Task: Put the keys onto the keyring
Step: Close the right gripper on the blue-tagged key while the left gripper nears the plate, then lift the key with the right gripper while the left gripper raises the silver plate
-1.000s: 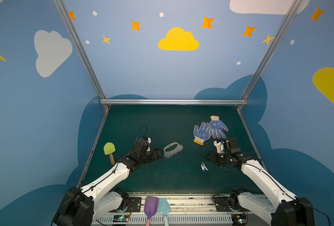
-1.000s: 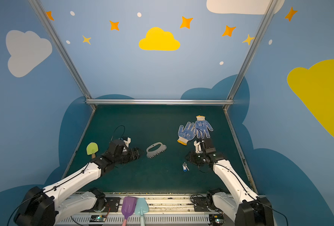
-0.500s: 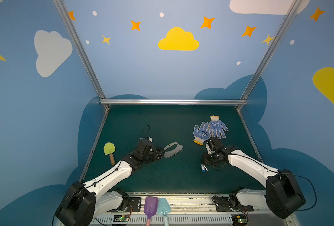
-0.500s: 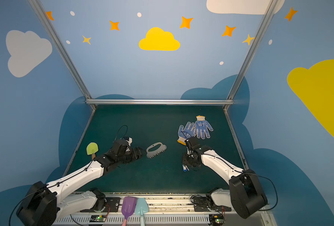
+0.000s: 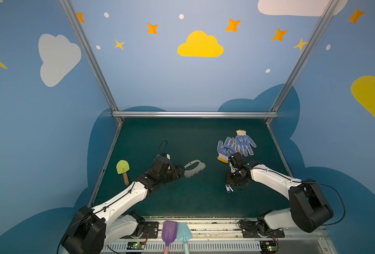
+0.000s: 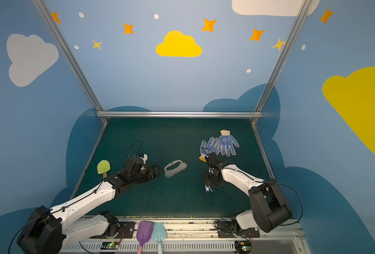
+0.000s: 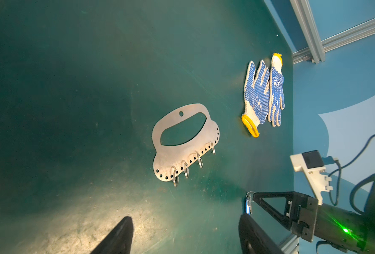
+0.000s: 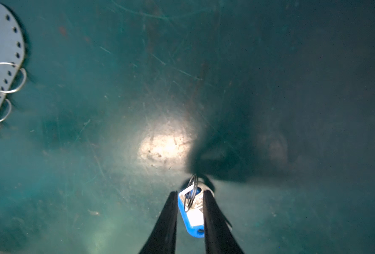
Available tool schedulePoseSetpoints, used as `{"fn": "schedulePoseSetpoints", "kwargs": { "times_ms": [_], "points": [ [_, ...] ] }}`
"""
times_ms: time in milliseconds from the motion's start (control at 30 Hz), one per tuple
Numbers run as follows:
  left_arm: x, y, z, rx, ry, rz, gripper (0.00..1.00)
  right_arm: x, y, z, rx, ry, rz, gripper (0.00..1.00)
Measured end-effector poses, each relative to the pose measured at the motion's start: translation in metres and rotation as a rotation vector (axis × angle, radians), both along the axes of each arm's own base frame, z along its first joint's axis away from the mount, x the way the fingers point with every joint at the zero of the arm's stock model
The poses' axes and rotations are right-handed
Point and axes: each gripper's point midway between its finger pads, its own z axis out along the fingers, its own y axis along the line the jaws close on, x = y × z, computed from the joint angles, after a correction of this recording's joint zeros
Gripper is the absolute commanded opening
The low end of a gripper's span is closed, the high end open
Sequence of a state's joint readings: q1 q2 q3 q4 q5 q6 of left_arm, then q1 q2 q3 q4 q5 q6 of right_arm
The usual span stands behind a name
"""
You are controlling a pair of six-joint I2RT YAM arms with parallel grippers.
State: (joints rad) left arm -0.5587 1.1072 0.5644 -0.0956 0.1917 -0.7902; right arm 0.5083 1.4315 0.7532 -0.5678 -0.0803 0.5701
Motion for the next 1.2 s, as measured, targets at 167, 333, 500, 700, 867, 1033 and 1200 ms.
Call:
{"fn": "schedulePoseSetpoints", "kwargs": {
  "times_ms": [167,333,500,700,867,1033,1200],
  "points": [
    [0.0,0.0,0.001,-0.002,0.0,0.004,0.76,0.003,0.005,0.005,0.008,-0.005,0.014,0.0],
    [-0.001,0.002,0.001,-0.004,0.011,0.013,0.76,0.013,0.018,0.04,0.058,-0.084,0.075,0.0],
    [0.01,-0.004,0.034,-0.054,-0.027,-0.009,0.71,0.021,0.046,0.118,0.242,-0.303,0.238,0.0],
    [0.021,-0.02,0.135,-0.231,-0.199,-0.148,0.45,-0.004,0.077,0.223,0.543,-0.637,0.484,0.0],
    [0.003,-0.035,0.203,-0.364,-0.321,-0.322,0.46,-0.028,0.093,0.281,0.74,-0.808,0.629,0.0],
    [-0.024,-0.053,0.238,-0.463,-0.379,-0.491,0.61,-0.039,0.109,0.306,0.897,-0.804,0.72,0.0],
    [-0.049,-0.072,0.254,-0.514,-0.395,-0.614,0.61,-0.046,0.12,0.326,1.035,-0.788,0.767,0.01]
  ]
}}
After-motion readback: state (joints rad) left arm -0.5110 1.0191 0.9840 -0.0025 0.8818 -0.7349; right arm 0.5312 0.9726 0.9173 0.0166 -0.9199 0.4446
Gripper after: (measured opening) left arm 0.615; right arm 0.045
